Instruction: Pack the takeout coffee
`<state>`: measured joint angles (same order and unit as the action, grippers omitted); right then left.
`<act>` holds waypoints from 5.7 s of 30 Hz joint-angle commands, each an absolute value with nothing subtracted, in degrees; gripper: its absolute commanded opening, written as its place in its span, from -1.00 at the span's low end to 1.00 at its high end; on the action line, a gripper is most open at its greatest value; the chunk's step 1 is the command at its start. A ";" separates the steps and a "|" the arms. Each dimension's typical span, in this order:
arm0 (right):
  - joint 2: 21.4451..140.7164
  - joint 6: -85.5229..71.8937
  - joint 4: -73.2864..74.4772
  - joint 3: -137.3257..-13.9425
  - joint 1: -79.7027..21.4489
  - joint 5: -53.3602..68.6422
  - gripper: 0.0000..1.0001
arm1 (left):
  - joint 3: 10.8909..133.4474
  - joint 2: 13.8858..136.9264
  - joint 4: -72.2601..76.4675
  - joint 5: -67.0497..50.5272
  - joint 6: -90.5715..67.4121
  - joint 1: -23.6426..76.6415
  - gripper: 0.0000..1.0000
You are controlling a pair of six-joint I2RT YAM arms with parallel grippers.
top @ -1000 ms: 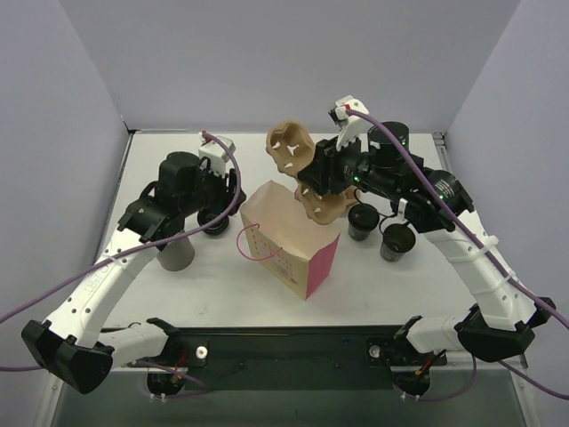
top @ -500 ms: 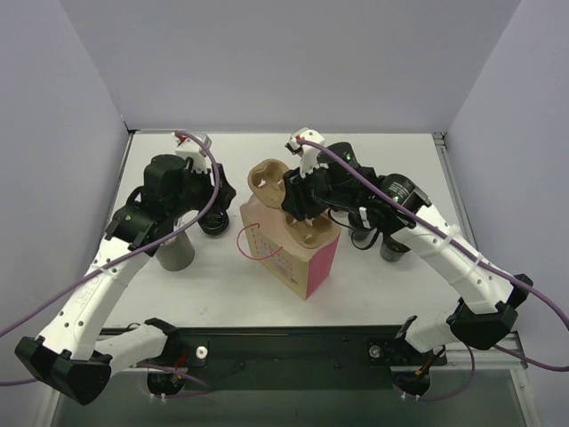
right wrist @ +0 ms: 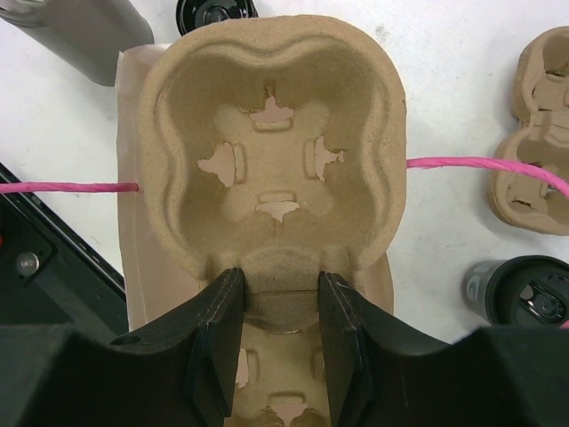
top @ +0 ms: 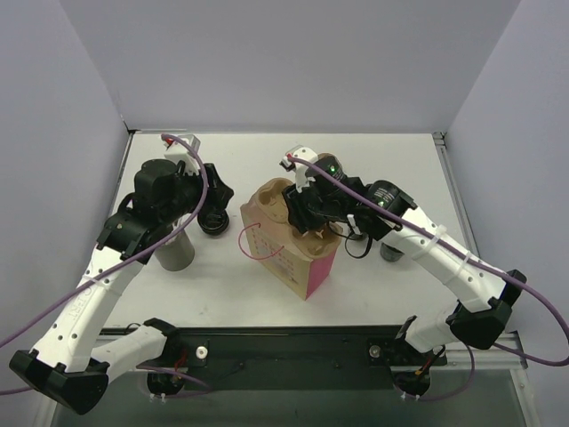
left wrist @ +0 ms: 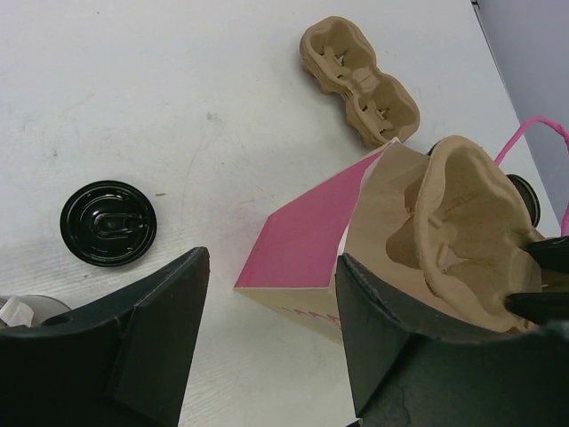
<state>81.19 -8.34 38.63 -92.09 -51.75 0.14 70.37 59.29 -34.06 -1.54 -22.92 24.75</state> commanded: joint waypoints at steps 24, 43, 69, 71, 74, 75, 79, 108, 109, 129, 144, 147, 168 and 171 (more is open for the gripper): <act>88.07 -6.07 38.32 -93.25 -52.82 -3.87 -0.37 | 67.94 57.92 -32.26 -2.46 -22.06 24.52 0.38; 88.94 -5.01 29.44 -86.22 -53.35 -7.38 -0.36 | 67.68 57.66 -32.43 -0.88 -18.81 24.52 0.39; 82.89 -8.86 30.23 -86.31 -53.35 -3.69 0.50 | 70.22 60.91 -26.47 -4.47 -16.00 24.43 0.40; 80.43 -10.71 30.67 -87.01 -53.35 -4.66 0.49 | 71.01 61.35 -25.49 -8.68 -15.21 24.52 0.39; 77.09 -14.06 30.06 -86.40 -53.35 -2.83 0.49 | 74.08 63.10 -25.84 -14.06 -14.15 24.70 0.39; 76.47 -14.50 29.97 -86.31 -53.44 -2.03 0.49 | 75.48 63.98 -26.62 -14.58 -14.41 24.70 0.39; 72.35 -19.50 30.23 -88.41 -53.35 -0.44 0.49 | 76.29 64.95 -26.63 -15.82 -15.64 24.87 0.39; 62.40 -18.37 32.70 -90.27 -53.09 -21.79 0.45 | 75.95 75.68 -30.06 -10.72 -4.57 28.56 0.03; 62.40 -18.80 32.78 -89.83 -53.09 -21.97 0.44 | 75.50 75.15 -28.84 -11.16 -4.48 28.56 0.00; 63.81 -21.54 35.95 -85.96 -52.39 -20.65 0.45 | 76.28 76.73 -24.87 -15.20 -6.06 28.65 -0.56; 64.60 -23.02 38.76 -86.66 -43.43 -16.44 0.45 | 78.93 77.78 -25.75 -14.41 -10.28 28.65 -1.00; 65.21 -22.07 40.51 -85.87 -39.12 -16.17 0.46 | 77.96 77.61 -26.28 -13.45 -10.98 28.65 -1.00; 80.24 -14.86 38.94 -77.78 -15.82 3.16 0.62 | 77.34 75.85 -30.58 -12.57 -7.91 28.30 -0.35; 81.65 -13.63 38.67 -77.70 -15.03 3.25 0.64 | 77.69 76.11 -31.11 -12.83 -7.65 28.30 -0.35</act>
